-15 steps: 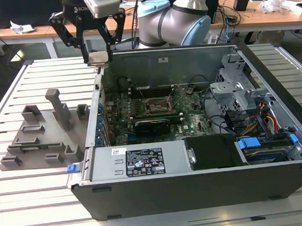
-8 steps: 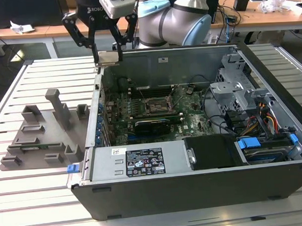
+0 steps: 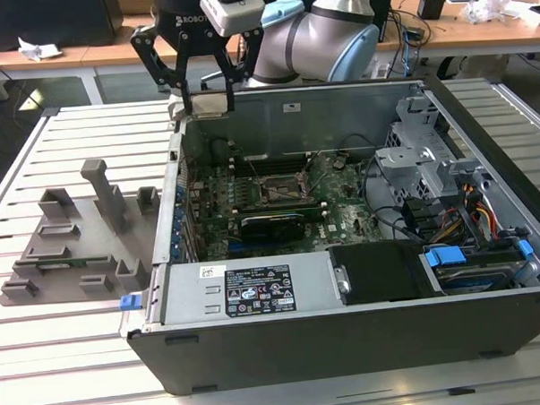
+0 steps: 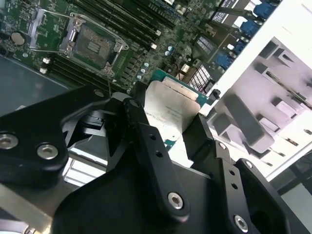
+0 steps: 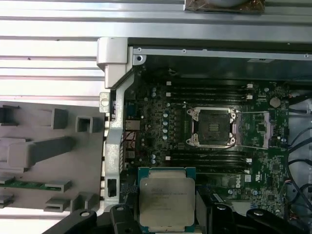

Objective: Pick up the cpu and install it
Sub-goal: 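Pick up the cpu and move it towards the insertion slot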

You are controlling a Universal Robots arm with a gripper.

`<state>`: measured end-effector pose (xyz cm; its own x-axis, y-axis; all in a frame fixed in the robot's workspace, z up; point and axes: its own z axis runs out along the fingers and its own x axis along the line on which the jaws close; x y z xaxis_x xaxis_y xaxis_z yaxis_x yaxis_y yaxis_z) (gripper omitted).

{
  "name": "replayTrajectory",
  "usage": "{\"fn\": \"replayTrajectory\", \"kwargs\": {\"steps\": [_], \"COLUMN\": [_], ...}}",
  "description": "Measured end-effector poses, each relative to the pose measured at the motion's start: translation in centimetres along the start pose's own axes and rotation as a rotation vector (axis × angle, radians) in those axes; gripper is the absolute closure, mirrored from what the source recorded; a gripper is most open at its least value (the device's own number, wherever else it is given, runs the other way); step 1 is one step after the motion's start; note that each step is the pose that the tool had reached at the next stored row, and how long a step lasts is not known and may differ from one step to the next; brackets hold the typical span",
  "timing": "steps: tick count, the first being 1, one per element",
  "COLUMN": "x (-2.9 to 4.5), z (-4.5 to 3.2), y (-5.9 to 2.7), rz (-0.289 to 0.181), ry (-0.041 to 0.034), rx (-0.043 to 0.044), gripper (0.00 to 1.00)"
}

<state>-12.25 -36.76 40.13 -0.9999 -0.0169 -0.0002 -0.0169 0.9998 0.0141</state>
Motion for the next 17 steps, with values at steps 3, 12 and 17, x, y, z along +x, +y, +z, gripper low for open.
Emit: {"fn": "replayTrajectory", "kwargs": {"steps": [3, 12, 17], "x": [-0.47, -2.07, -2.8], "z": [0.09, 0.4, 0.55], "y": [-0.01, -0.03, -0.05], "rz": [0.0, 0.0, 0.0], "ry": [0.0002, 0.0007, 0.0008], "rx": [0.0, 0.0, 0.0], "gripper": [0.45, 0.45, 0.45]}}
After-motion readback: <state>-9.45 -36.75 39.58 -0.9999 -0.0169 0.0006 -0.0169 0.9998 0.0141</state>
